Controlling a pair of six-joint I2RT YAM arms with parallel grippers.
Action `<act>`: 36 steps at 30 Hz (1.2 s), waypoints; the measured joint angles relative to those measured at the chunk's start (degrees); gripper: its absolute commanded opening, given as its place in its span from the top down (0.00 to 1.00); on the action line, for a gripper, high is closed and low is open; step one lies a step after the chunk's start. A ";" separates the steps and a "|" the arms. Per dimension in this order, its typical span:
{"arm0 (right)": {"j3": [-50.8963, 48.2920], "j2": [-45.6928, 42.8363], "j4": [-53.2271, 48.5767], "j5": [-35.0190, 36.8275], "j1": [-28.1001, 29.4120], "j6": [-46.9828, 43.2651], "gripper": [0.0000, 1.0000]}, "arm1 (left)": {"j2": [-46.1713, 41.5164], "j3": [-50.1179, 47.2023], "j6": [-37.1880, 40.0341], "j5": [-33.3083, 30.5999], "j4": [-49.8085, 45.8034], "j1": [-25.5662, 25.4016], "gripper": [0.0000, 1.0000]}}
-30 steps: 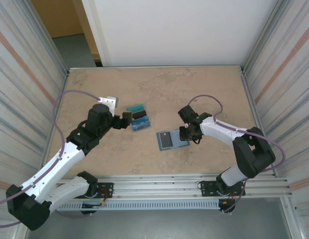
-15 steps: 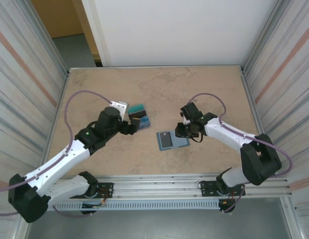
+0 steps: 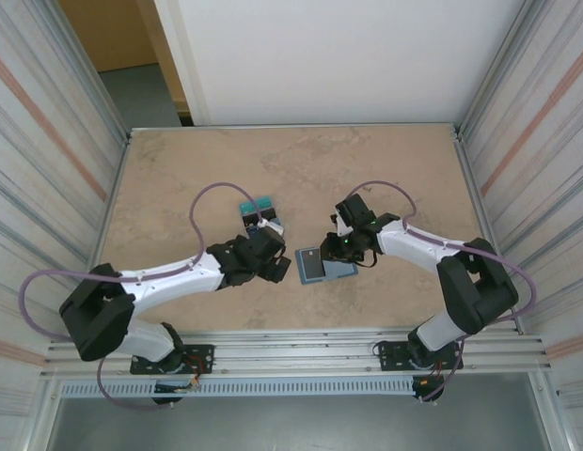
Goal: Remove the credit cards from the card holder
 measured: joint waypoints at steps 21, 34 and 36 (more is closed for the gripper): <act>-0.02 5.22 2.73 -1.86 0.00 0.02 0.77 | 12.15 3.39 -3.69 -0.48 5.68 -2.84 0.01; -0.57 6.93 4.85 -4.22 0.00 0.04 0.81 | 16.04 5.25 -4.26 -0.42 7.37 -2.84 0.01; -0.98 6.93 5.55 -5.01 0.00 0.07 0.81 | 16.37 5.49 -4.28 -0.37 7.30 -2.84 0.01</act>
